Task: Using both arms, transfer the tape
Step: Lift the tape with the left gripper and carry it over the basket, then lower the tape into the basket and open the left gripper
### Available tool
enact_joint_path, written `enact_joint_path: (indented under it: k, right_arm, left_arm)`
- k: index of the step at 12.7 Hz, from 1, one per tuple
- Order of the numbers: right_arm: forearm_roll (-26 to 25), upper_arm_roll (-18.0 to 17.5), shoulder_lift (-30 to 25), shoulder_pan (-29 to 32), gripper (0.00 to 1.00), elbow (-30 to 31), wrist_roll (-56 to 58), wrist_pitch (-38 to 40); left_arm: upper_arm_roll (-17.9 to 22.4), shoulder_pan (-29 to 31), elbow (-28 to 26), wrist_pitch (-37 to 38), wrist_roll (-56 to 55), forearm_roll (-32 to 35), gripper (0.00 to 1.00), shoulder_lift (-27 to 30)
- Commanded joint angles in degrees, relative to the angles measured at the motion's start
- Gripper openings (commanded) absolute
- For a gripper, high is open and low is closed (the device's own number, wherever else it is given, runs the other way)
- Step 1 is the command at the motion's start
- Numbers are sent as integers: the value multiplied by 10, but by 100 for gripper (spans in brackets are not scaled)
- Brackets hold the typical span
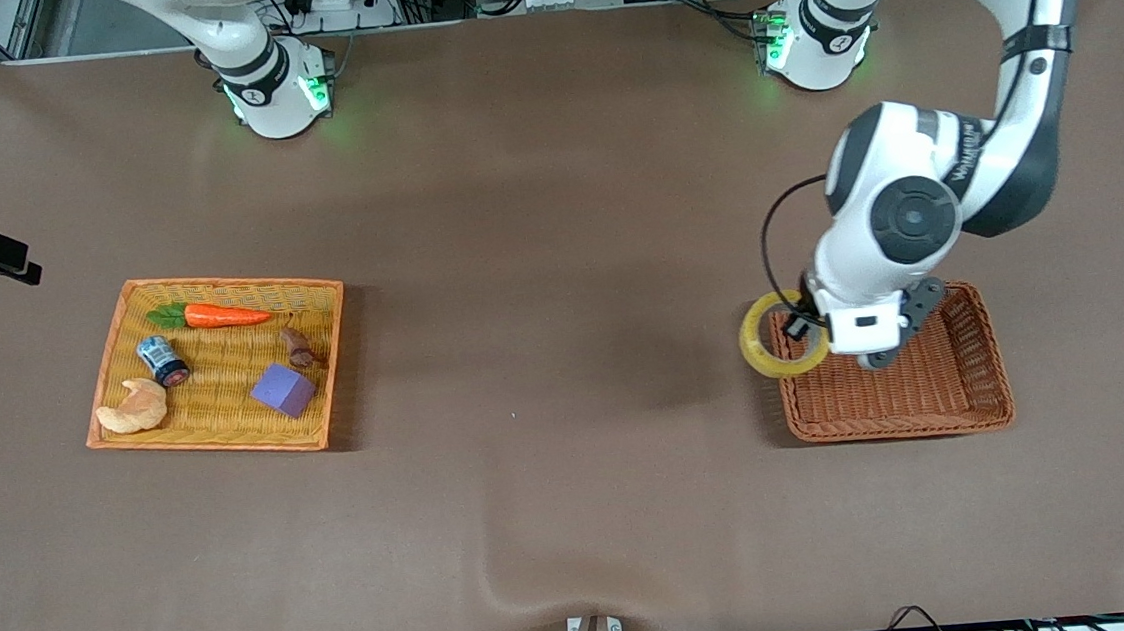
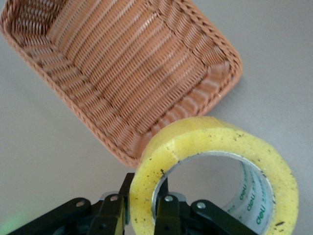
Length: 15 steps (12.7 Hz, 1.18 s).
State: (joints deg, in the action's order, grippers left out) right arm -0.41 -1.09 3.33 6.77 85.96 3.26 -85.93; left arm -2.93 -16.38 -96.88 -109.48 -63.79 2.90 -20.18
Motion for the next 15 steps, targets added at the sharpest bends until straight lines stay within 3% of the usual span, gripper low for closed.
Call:
enact_joint_path:
  k: [1, 9, 15]
  right_arm:
    - [-7, -2, 1, -5, 100, -8, -1, 7]
    - [-11, -2, 2, -5, 100, -7, -1, 12]
    - [-4, -1, 3, 0, 100, -7, -2, 23]
  left_arm:
    - [-9, 26, -72, -62, 34, 26, 0, 37]
    - [-10, 151, -195, -229, 265, 47, 0, 25]
    - [-9, 175, -195, -276, 271, 47, 0, -18]
